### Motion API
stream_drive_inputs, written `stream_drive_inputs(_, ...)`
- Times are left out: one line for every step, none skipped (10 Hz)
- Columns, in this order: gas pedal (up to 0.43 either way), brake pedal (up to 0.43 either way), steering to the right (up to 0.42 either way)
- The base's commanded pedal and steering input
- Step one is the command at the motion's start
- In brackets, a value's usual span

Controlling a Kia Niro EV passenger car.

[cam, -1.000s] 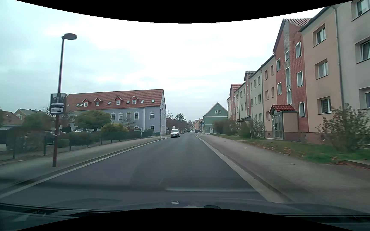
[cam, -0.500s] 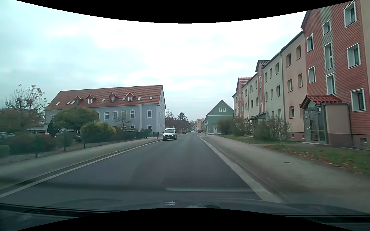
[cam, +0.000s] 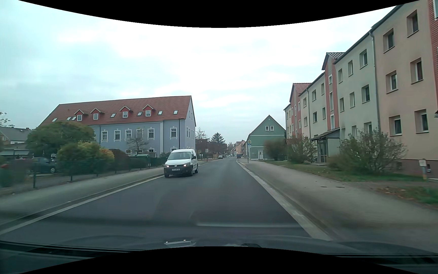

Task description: Follow the waypoints while adhering to traffic rules and regulations

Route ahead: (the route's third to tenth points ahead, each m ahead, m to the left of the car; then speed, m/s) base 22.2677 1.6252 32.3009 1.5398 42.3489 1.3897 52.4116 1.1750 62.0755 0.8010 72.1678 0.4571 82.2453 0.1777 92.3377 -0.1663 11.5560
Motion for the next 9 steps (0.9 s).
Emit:
stream_drive_inputs(0.169, 0.0, -0.01)
stream_drive_inputs(0.169, 0.0, -0.009)
stream_drive_inputs(0.177, 0.0, -0.007)
stream_drive_inputs(0.177, 0.0, -0.006)
stream_drive_inputs(0.189, 0.0, -0.006)
stream_drive_inputs(0.189, 0.0, -0.006)
stream_drive_inputs(0.189, 0.0, -0.006)
stream_drive_inputs(0.189, 0.0, -0.006)
stream_drive_inputs(0.189, 0.0, -0.005)
